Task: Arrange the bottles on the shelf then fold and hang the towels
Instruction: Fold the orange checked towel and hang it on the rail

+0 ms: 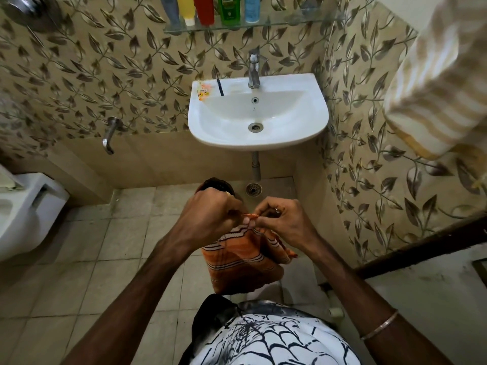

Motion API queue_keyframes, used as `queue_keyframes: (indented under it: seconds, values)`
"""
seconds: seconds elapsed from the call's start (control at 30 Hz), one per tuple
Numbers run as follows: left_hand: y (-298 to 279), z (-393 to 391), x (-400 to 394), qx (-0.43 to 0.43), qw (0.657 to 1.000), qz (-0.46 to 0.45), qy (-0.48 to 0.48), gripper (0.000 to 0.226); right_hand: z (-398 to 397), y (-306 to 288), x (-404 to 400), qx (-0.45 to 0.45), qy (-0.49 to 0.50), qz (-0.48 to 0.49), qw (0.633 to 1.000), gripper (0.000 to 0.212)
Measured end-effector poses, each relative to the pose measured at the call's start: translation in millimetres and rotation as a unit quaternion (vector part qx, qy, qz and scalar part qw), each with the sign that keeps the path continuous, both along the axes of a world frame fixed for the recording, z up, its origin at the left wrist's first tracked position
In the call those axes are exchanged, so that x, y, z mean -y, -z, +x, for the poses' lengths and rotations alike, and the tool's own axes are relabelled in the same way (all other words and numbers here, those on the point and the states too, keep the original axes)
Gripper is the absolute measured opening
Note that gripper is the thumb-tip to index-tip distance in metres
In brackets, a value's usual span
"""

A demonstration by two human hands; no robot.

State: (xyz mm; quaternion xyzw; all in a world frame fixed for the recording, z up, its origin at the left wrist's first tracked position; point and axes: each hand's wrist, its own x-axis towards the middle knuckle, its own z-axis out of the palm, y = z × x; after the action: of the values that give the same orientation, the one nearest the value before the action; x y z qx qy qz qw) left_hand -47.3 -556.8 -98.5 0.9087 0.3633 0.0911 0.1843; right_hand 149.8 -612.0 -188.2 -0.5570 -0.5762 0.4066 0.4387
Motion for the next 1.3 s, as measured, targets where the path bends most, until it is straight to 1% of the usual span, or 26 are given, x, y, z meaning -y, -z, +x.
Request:
queue_keyframes:
  seconds: [0.1,0.2,0.27,0.47,0.6,0.73,0.8,0.83,0.87,0.9,0.93,0.97,1.0,1.03,1.1,1.13,1.23,1.3]
  values:
    - [-1,2,1,0.015,1.000,-0.010,0.011,0.016,2,6,-3,-0.027,-0.048,-0.043,0.998,0.015]
    - [-6,-2,0,0.015,0.999,-0.017,0.025,0.021,4,11,-7,-0.018,-0.092,-0.071,0.993,0.020]
    - [-10,-5,-2,0.018,0.999,-0.020,0.033,0.021,4,14,-9,-0.016,-0.102,-0.081,0.991,0.021]
    - [-16,-19,-7,0.027,0.998,-0.056,0.003,0.016,7,22,-13,-0.028,-0.069,-0.108,0.991,0.016]
    - [-17,-30,-11,0.036,0.997,-0.065,-0.030,0.015,8,24,-12,-0.014,-0.047,-0.112,0.992,0.015]
    - [-15,-47,-15,0.015,0.994,-0.078,-0.069,0.013,7,24,-13,0.027,-0.030,-0.120,0.992,0.013]
    - [-13,-53,-20,-0.032,0.993,-0.068,-0.094,0.014,4,22,-11,0.053,-0.023,-0.103,0.993,0.011]
    - [-12,-55,-22,-0.076,0.990,-0.053,-0.109,0.017,3,20,-10,0.065,-0.020,-0.093,0.993,0.010]
    - [-10,-56,-24,-0.122,0.984,-0.036,-0.122,0.026,1,18,-10,0.075,-0.018,-0.086,0.993,0.009]
    - [-7,-56,-25,-0.164,0.978,-0.025,-0.129,0.041,-1,16,-9,0.082,-0.015,-0.079,0.993,0.009]
    - [-4,-55,-26,-0.188,0.973,-0.020,-0.130,0.059,-2,14,-8,0.089,-0.016,-0.072,0.993,0.009]
    - [-2,-52,-24,-0.196,0.972,-0.022,-0.125,0.073,-4,12,-7,0.094,-0.020,-0.063,0.993,0.010]
    - [-1,-48,-22,-0.191,0.975,-0.023,-0.115,0.083,-5,10,-7,0.099,-0.025,-0.053,0.993,0.010]
    - [0,-42,-18,-0.188,0.977,-0.019,-0.099,0.088,-7,8,-7,0.105,-0.031,-0.044,0.993,0.010]
    - [3,-26,-10,-0.182,0.982,-0.003,-0.055,0.089,-10,3,-6,0.125,-0.035,-0.027,0.991,0.013]
    - [5,-18,-6,-0.174,0.984,-0.011,-0.036,0.088,-11,0,-6,0.136,-0.034,-0.021,0.990,0.017]
    - [17,-1,-1,-0.150,0.986,-0.077,-0.015,0.085,-12,-4,-3,0.159,-0.035,-0.008,0.987,0.021]
    - [26,2,-1,-0.143,0.985,-0.090,-0.020,0.071,-11,-6,-2,0.155,-0.032,-0.008,0.987,0.017]
